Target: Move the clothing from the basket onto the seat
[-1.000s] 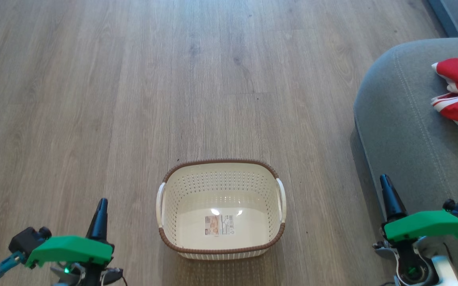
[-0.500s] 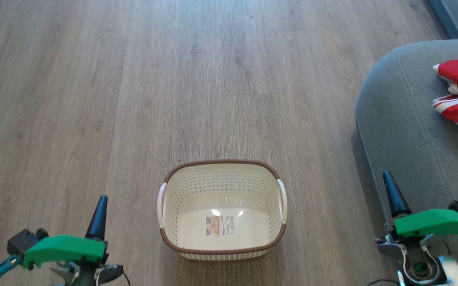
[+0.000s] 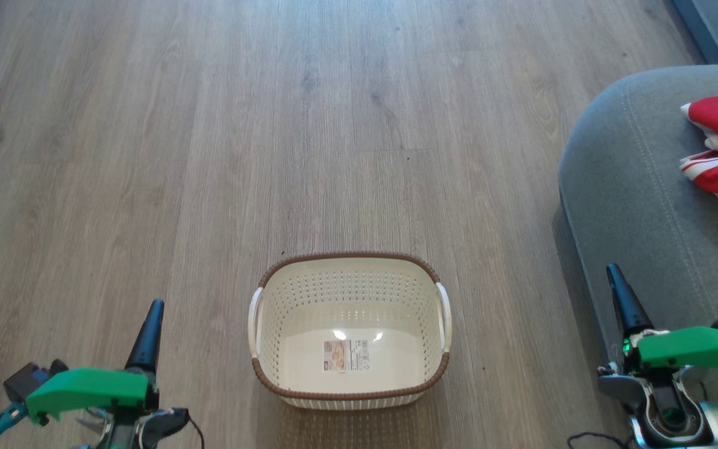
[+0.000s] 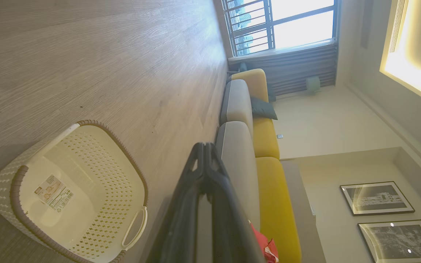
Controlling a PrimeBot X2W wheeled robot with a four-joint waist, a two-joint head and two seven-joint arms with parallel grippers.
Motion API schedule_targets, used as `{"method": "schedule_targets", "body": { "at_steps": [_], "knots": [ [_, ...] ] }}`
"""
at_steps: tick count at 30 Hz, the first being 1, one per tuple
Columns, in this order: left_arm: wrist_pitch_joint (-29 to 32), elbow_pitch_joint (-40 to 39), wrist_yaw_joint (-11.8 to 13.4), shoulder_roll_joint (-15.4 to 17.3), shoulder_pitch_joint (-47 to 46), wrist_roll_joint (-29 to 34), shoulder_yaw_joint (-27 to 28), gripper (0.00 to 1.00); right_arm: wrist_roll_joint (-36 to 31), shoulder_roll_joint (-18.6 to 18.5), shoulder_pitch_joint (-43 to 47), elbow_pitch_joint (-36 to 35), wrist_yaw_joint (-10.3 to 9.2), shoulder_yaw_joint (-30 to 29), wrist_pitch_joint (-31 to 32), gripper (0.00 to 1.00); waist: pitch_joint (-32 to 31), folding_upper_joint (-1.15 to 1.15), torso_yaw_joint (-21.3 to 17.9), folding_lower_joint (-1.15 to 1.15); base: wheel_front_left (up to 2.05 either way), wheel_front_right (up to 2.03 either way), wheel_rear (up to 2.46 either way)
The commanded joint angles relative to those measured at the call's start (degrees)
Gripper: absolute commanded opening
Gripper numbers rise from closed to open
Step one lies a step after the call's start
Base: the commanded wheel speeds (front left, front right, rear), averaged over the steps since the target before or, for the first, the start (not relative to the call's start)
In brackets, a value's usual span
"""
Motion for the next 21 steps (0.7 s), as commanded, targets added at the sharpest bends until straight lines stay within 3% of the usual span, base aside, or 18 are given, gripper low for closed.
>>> {"method": "schedule_targets", "body": {
  "at_steps": [1,21],
  "knots": [
    [0.5,-2.2,-0.5,0.5,-3.2,-1.4,1.8,0.0,1.6,0.0,-1.2,-2.5,0.0,0.6,0.4,0.0,0.0,0.0,0.0,0.0,0.0,0.0,0.0],
    [3.8,-3.6,-1.3,0.5,-3.5,-13.4,3.1,0.0,14.8,0.2,-1.1,-4.4,0.0,-0.9,3.7,0.0,-0.3,0.0,0.4,0.0,0.0,0.0,0.0]
  ]
}}
